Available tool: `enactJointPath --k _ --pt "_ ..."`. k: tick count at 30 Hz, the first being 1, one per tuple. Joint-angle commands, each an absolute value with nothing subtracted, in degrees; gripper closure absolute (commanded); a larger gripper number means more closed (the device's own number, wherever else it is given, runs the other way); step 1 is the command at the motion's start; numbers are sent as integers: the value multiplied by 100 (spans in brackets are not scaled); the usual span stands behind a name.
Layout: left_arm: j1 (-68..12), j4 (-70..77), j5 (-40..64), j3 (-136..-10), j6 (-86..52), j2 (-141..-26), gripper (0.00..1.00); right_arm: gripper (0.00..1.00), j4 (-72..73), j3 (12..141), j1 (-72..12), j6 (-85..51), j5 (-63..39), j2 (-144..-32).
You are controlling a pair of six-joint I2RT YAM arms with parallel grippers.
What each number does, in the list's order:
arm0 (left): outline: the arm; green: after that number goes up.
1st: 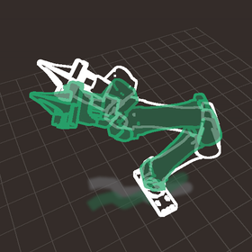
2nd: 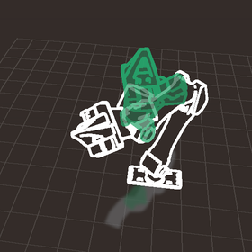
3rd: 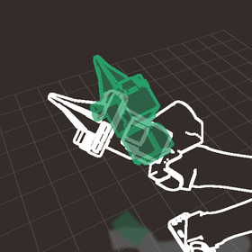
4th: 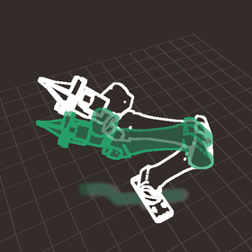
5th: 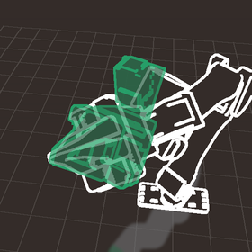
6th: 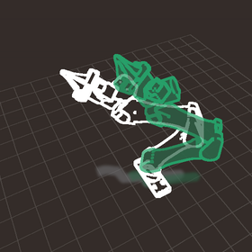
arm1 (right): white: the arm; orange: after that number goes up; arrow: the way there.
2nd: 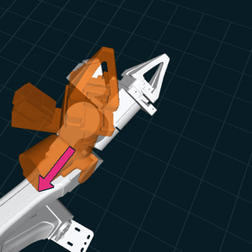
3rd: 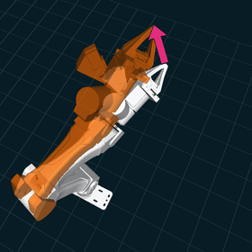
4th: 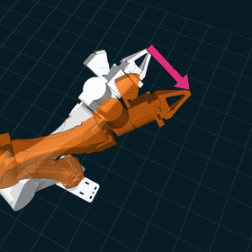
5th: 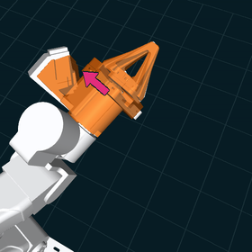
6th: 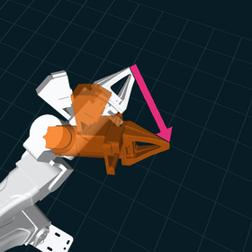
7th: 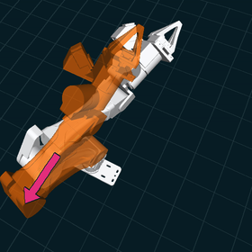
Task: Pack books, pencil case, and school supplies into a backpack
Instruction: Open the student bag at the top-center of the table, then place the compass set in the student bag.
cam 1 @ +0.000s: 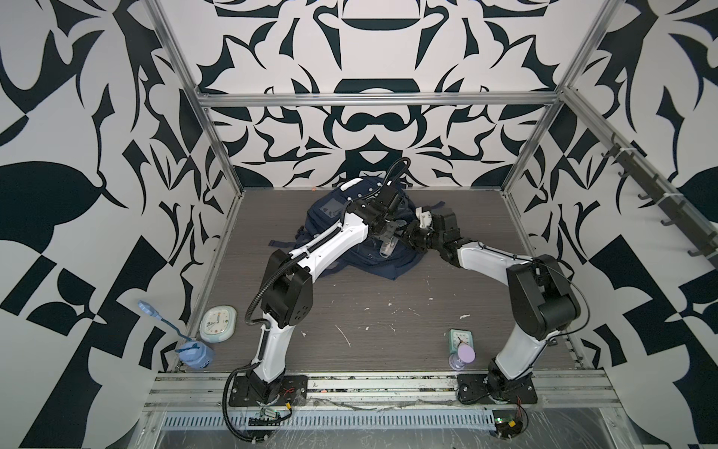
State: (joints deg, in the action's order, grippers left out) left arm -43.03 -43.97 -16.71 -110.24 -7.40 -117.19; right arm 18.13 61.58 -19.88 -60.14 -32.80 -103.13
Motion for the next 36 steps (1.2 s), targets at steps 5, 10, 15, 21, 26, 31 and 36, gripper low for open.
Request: enactJointPath --k 5,10,15,21,26,31,36 --pt "-4256 -4597 -943 -11263 -1110 -11280 91 96 3655 6849 -2008 -7277 -3446 -11508" --pt "-4236 -4605 -733 -11191 -1245 -11217 91 92 4640 7157 -2008 -7925 -3411 -12191" --pt "-4241 -4468 -561 -10818 -1400 -11007 91 91 4275 7826 -2058 -7955 -3542 -12600" --pt "-4236 -4232 -321 -10372 -1560 -10813 90 86 3252 8346 -2174 -7516 -3704 -12645" --pt "-4212 -4211 -369 -10307 -1571 -10837 89 61 2245 8397 -2193 -6892 -3745 -12334" --pt "-4123 -4117 -249 -10302 -1624 -10846 89 45 515 8781 -2189 -5691 -3512 -11961" --pt "-3997 -4047 -92 -10351 -1733 -10932 88 42 -872 9027 -2179 -4777 -2985 -11632"
